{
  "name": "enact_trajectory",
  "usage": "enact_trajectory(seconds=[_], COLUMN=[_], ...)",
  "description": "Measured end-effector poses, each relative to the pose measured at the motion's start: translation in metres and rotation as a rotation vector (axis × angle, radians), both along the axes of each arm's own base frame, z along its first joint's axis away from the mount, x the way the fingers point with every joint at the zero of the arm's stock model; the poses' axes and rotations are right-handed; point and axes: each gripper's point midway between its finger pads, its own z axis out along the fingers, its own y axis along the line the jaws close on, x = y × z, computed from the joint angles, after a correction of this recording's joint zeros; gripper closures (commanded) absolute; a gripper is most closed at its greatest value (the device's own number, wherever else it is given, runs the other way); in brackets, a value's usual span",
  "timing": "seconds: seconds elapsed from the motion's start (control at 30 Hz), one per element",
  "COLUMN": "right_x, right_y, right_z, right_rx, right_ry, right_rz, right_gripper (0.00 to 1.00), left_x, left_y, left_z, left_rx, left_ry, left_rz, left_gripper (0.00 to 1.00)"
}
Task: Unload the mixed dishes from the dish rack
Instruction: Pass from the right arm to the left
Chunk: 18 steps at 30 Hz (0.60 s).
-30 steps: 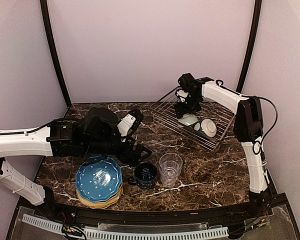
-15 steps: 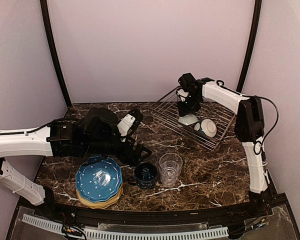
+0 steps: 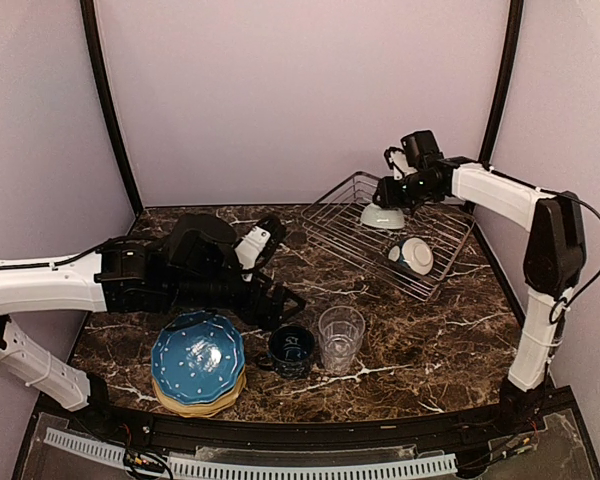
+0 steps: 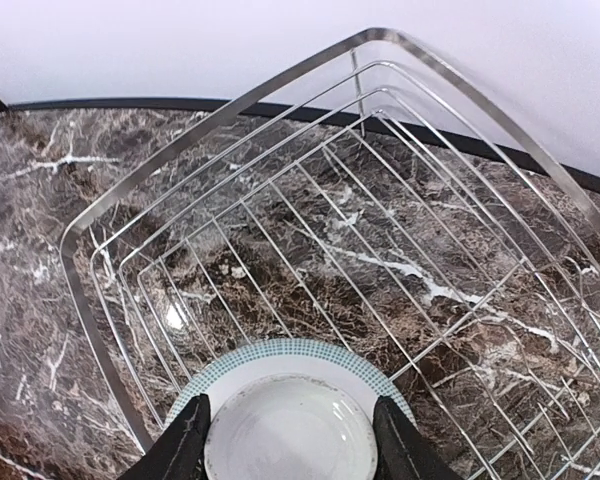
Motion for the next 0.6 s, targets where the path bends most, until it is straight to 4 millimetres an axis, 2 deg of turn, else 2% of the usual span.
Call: enact_trajectory(seconds=[0.13,0.27,0.43,0.5,0.6], right_x=[-0.001,-0.011,-0.021,-0.028,-0.041], right_y=[-0.019,-0.033,-0.025,-0.018,-0.011], right_z=[0.011,0.002,0.005,0.016,0.035], right_rx=[0.162,0.346,0.504,0.567,0.646], right_ry=[-0.05,-0.055,-0.067,-0.092,-0.138], right_rz=[-0.035,-0.058,-0.025,0.013,0.075], right_gripper=[0.94,0.94,0.95,0.95,0.95], left_x=[0.005,0.02,0.043,0.056,0.07], left_y=[-0.002,-0.006,-0.016,-0.022,-0.035], left_z=[0.005,0.021,0.054,0.067,0.074], left_rx=[-0.047,-0.165,-0.404,-0.529,-0.661], left_ry=[0.031,0.081,0.172,0.219,0.307], left_rz=[0.004,0.013,0.013,0.006,-0.022], left_gripper=[0.11,0.1,0.1,0.08,0.07])
